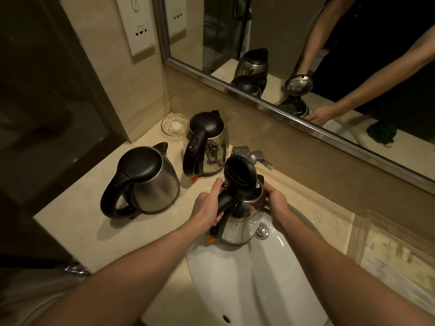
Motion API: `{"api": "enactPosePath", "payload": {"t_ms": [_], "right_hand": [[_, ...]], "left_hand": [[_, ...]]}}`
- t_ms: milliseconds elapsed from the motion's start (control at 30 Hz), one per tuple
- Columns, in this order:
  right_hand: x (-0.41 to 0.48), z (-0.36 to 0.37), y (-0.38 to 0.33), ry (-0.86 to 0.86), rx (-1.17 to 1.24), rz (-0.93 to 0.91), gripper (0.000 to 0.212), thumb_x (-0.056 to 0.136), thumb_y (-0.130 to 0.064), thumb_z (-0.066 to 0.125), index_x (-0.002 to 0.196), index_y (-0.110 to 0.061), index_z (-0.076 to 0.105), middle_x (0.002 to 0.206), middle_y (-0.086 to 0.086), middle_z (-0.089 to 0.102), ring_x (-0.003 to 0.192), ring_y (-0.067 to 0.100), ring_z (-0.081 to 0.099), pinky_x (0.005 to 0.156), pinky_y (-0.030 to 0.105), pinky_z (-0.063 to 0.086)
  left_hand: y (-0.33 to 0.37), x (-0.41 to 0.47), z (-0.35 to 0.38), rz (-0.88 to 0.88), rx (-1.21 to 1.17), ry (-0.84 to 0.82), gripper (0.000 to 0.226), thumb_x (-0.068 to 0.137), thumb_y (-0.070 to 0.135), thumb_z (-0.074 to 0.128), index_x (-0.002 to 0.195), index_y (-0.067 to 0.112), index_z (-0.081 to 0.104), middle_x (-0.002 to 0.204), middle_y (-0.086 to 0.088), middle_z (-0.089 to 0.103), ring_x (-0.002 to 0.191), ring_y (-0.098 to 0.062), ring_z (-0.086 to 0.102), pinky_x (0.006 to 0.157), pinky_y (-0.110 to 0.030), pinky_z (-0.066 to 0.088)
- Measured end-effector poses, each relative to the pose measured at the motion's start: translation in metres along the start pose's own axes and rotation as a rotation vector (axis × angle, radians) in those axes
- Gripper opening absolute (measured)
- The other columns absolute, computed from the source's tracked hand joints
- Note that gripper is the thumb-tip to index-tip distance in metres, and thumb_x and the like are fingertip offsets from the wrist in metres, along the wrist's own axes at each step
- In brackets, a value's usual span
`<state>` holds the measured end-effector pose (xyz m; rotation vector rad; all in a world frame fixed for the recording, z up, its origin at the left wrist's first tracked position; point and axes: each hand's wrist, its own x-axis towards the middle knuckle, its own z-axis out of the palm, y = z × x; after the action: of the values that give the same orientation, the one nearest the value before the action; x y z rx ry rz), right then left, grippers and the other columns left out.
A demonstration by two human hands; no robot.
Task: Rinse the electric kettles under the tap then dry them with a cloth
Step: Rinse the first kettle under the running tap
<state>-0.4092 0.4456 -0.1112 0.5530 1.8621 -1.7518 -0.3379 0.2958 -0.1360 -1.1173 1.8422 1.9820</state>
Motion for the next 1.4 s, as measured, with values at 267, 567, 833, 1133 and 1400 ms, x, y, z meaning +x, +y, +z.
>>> {"api": "enactPosePath", "payload": {"t_ms": [267, 567, 833, 1133, 1400], "right_hand": [[0.0011, 0.0009, 0.0012, -0.001, 0.016, 0.011, 0.036, 0.104, -0.019, 0.037, 0.13, -0.019, 0.061, 0.087, 0.002, 0.065, 0.074, 0.015, 0.058, 0.064, 0.026, 0.048], [-0.0013, -0.0022, 0.0008, -0.013, -0.003, -0.025, 0.03, 0.104, -0.019, 0.036, 0.115, -0.023, 0.064, 0.082, 0.002, 0.061, 0.072, 0.014, 0.056, 0.065, 0.026, 0.046], [-0.002, -0.003, -0.0012, -0.002, 0.006, -0.028, 0.03, 0.104, -0.017, 0.037, 0.112, -0.024, 0.064, 0.082, 0.002, 0.062, 0.072, 0.014, 0.056, 0.065, 0.026, 0.046], [-0.0022, -0.0006, -0.001, -0.009, 0.014, -0.019, 0.031, 0.103, -0.017, 0.038, 0.121, -0.02, 0.064, 0.083, 0.002, 0.063, 0.07, 0.015, 0.057, 0.063, 0.026, 0.046], [0.0013, -0.0007, 0.0015, -0.007, -0.029, -0.028, 0.032, 0.103, -0.019, 0.039, 0.116, -0.018, 0.068, 0.078, 0.003, 0.06, 0.066, 0.016, 0.053, 0.062, 0.027, 0.047]], "left_hand": [[-0.0009, 0.0007, -0.0008, -0.004, 0.016, 0.005, 0.067, 0.095, 0.072, 0.037, 0.076, 0.009, 0.052, 0.054, -0.003, 0.05, 0.042, -0.014, 0.047, 0.04, -0.021, 0.037], [-0.0026, -0.0006, 0.0011, 0.018, 0.034, -0.009, 0.069, 0.094, 0.073, 0.036, 0.074, 0.009, 0.053, 0.052, -0.004, 0.05, 0.042, -0.015, 0.048, 0.045, -0.024, 0.039], [-0.0002, -0.0011, 0.0036, -0.016, 0.002, 0.009, 0.067, 0.094, 0.072, 0.038, 0.082, 0.009, 0.055, 0.057, -0.003, 0.053, 0.047, -0.014, 0.051, 0.043, -0.022, 0.039], [0.0001, -0.0044, 0.0003, -0.004, -0.012, 0.018, 0.066, 0.095, 0.07, 0.039, 0.077, 0.009, 0.054, 0.053, -0.003, 0.051, 0.046, -0.014, 0.05, 0.042, -0.021, 0.038], [-0.0004, -0.0052, -0.0027, -0.018, 0.009, 0.022, 0.068, 0.094, 0.072, 0.039, 0.091, 0.005, 0.054, 0.06, -0.005, 0.053, 0.049, -0.014, 0.052, 0.038, -0.019, 0.038]]}}
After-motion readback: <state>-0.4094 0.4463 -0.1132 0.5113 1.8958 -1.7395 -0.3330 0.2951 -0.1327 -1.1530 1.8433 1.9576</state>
